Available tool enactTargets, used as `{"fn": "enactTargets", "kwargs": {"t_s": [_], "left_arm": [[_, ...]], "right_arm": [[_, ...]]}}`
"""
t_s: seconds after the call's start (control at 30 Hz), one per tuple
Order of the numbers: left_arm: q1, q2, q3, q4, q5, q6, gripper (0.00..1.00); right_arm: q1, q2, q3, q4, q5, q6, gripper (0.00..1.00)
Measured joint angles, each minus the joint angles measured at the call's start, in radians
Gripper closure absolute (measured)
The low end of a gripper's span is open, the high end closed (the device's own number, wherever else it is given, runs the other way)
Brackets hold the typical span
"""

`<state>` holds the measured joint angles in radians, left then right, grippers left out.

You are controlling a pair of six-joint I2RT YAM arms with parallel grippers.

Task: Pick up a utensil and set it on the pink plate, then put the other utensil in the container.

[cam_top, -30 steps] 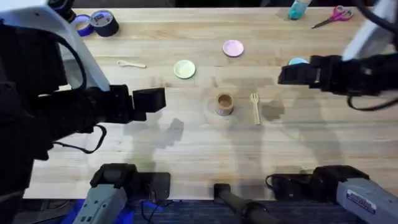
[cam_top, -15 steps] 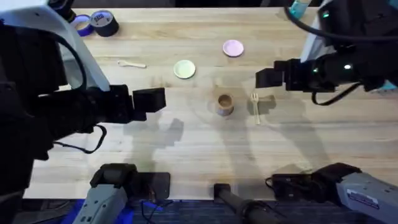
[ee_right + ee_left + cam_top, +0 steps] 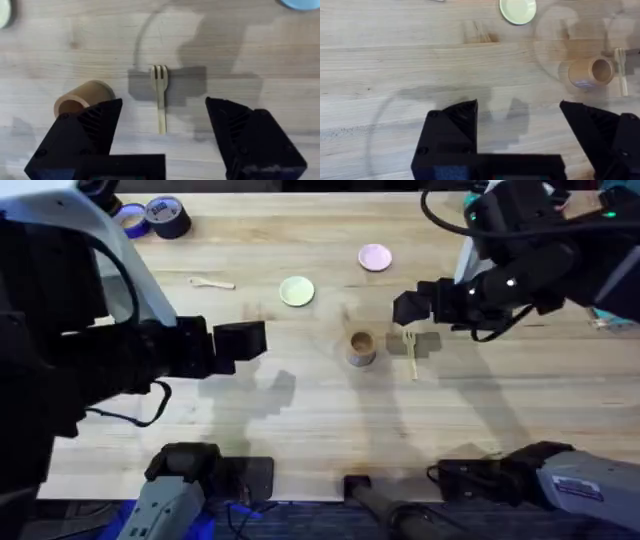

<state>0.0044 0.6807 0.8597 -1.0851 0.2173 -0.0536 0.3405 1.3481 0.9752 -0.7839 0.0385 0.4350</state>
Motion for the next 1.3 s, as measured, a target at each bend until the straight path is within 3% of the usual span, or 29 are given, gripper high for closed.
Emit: {"fn": "enactTargets", "kwargs": {"t_s": [0.17, 0.5, 1.3], "left_arm": [[0.000, 0.000, 0.000, 0.000, 0.000, 0.000, 0.007], [0.000, 0.000, 0.000, 0.000, 0.000, 0.000, 0.007], [0.000, 0.000, 0.000, 0.000, 0.000, 0.000, 0.006]], "right_arm": [[0.015, 0.057, 0.000, 0.004, 0.005, 0.034, 0.004], [0.143, 0.172, 0.000, 0.013, 0.102, 0.112, 0.005], [0.147, 0.199, -0.041, 0.123, 0.072, 0.171, 0.006]]}}
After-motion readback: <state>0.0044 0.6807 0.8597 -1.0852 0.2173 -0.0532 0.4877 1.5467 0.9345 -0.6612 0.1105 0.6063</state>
